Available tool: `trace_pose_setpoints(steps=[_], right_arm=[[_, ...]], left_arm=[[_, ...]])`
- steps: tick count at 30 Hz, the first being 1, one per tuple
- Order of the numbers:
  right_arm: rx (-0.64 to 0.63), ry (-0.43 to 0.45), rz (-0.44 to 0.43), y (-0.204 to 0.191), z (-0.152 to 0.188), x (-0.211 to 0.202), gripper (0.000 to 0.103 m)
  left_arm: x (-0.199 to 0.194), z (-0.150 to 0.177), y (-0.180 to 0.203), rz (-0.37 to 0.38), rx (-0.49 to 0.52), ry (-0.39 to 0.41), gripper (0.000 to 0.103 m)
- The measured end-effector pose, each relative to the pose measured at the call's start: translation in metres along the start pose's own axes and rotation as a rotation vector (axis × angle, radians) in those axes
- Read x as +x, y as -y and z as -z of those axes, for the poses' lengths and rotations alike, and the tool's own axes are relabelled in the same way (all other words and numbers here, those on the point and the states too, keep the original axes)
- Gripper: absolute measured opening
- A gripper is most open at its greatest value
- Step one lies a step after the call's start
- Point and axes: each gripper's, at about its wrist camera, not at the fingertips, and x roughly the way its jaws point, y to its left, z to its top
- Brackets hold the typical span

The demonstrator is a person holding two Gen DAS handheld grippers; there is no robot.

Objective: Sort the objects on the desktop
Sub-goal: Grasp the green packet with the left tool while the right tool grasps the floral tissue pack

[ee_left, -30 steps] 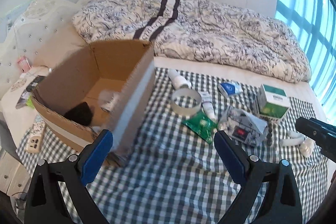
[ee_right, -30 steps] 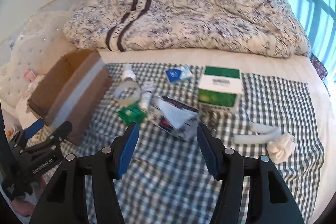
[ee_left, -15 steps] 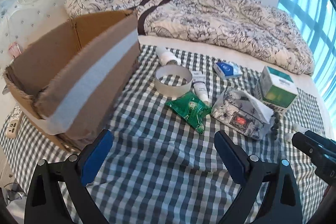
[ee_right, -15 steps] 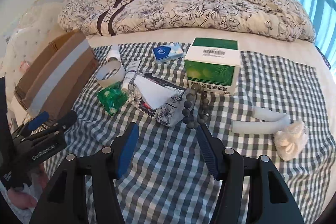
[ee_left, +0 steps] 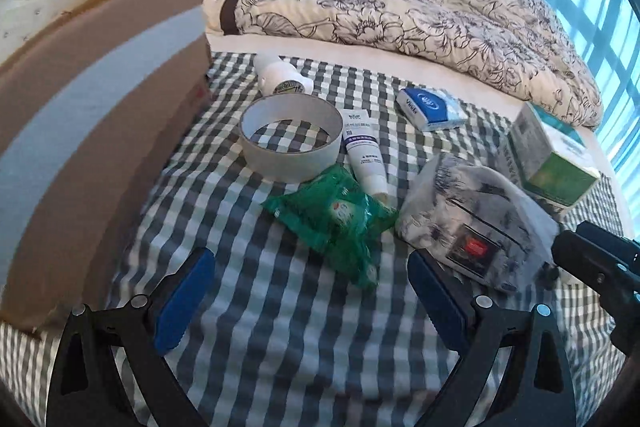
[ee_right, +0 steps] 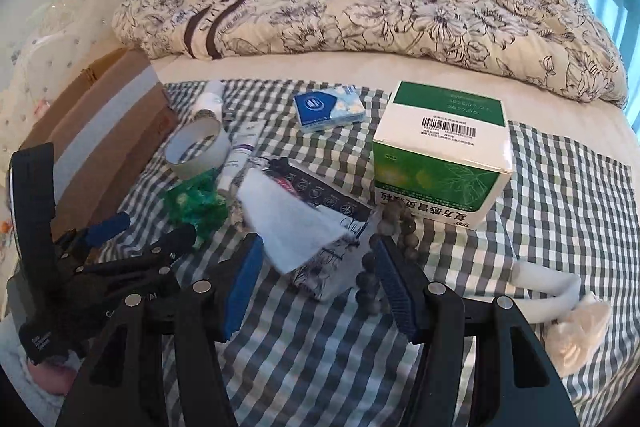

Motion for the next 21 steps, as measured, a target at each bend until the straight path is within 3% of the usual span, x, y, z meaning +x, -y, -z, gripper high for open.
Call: trace_pose_setpoints(steps=[6, 16, 18, 21], right_arm=[[-0.030, -0.031, 0.017, -0.003, -0.007, 0.017, 0.058], [-0.070, -0.062, 0.032, -0.016, -0.014, 0.034, 0.060], [-0.071, -0.062, 0.034, -0.016, -0.014, 0.034, 0.060], [-0.067, -0.071, 0.027, -0.017, -0.015, 0.033, 0.060]], left_arm=[[0.032, -0.003, -0.005, 0.017, 0.033, -0.048, 0.099], [0.049, -0.010, -0.003, 0.037, 0.088, -0.007, 0.101], [0.047, -0.010, -0.006, 0.054, 0.079, 0.004, 0.096], [0.041, -0.009, -0.004, 0.090, 0.089, 0.021, 0.062]])
